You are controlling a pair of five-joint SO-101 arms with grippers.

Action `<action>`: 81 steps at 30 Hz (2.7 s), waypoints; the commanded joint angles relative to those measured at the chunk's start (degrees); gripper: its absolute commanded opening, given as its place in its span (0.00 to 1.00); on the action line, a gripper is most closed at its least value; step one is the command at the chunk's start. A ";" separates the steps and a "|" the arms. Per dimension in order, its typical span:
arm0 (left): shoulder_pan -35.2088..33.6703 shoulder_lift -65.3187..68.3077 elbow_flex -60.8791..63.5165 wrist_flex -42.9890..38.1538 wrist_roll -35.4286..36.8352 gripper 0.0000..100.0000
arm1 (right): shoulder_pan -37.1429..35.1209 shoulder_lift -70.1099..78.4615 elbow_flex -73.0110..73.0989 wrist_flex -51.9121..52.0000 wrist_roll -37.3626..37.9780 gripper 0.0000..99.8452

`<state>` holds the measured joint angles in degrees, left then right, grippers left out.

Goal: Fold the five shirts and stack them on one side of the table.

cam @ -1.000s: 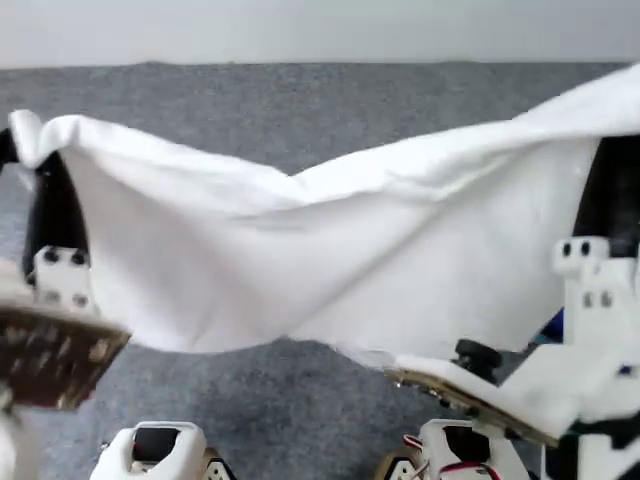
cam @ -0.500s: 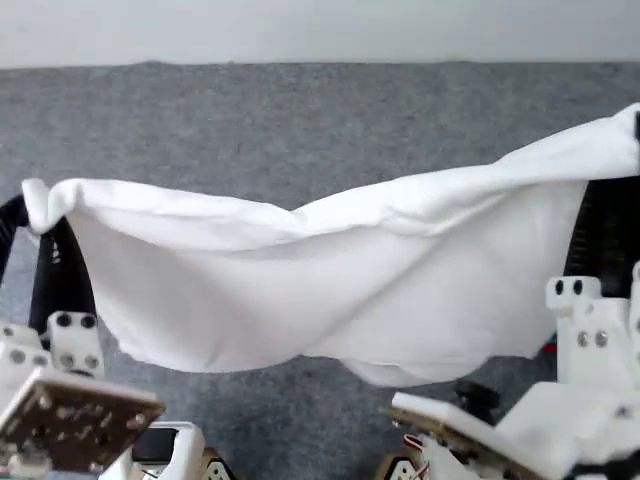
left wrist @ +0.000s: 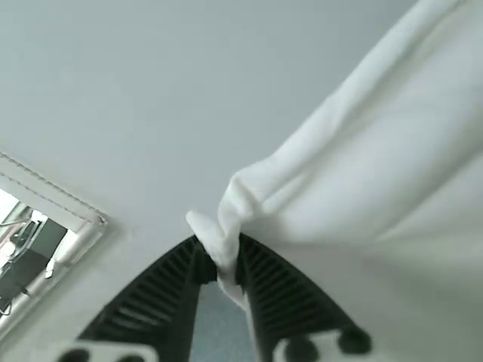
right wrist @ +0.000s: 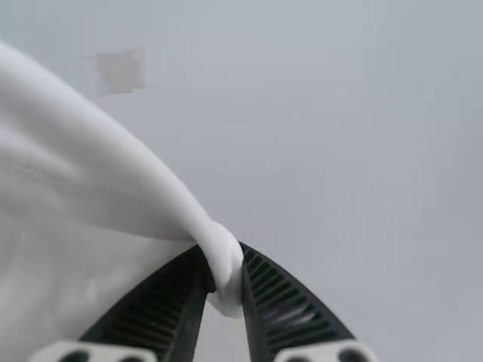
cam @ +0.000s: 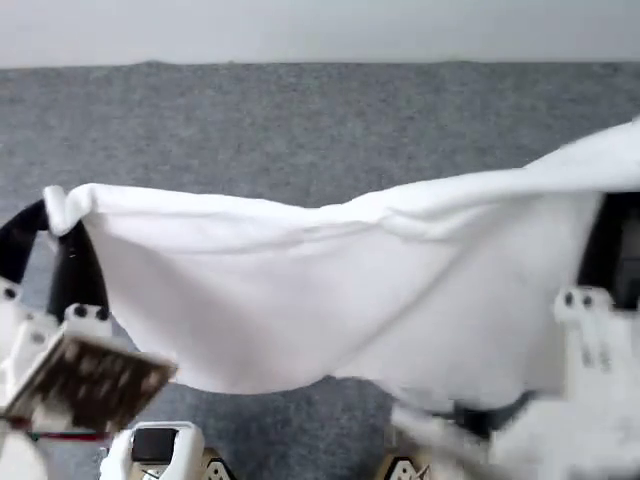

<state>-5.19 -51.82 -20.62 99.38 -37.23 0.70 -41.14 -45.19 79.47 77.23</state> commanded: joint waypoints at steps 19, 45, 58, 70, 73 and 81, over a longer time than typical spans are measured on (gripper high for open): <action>-3.34 12.57 51.30 -49.05 -0.44 0.01 | -4.26 0.84 75.25 -59.65 -1.58 0.01; -2.90 51.16 23.52 -58.46 -0.53 0.01 | -5.14 29.93 71.12 -95.78 2.37 0.01; -3.25 58.55 23.52 -35.60 -8.53 0.01 | -5.23 13.67 72.44 -42.68 2.11 0.01; -3.43 58.81 23.34 -22.42 -8.62 0.01 | -7.16 1.10 72.18 -5.85 -9.67 0.01; -3.43 58.90 23.34 -20.57 -8.62 0.01 | -9.36 -0.57 72.44 3.47 -14.51 0.01; -6.86 60.57 23.60 -19.87 -5.63 0.02 | -15.96 -1.01 75.16 16.66 -21.89 0.01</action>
<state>-10.99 8.40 5.14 78.37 -43.56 -13.27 -40.53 29.27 92.92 56.66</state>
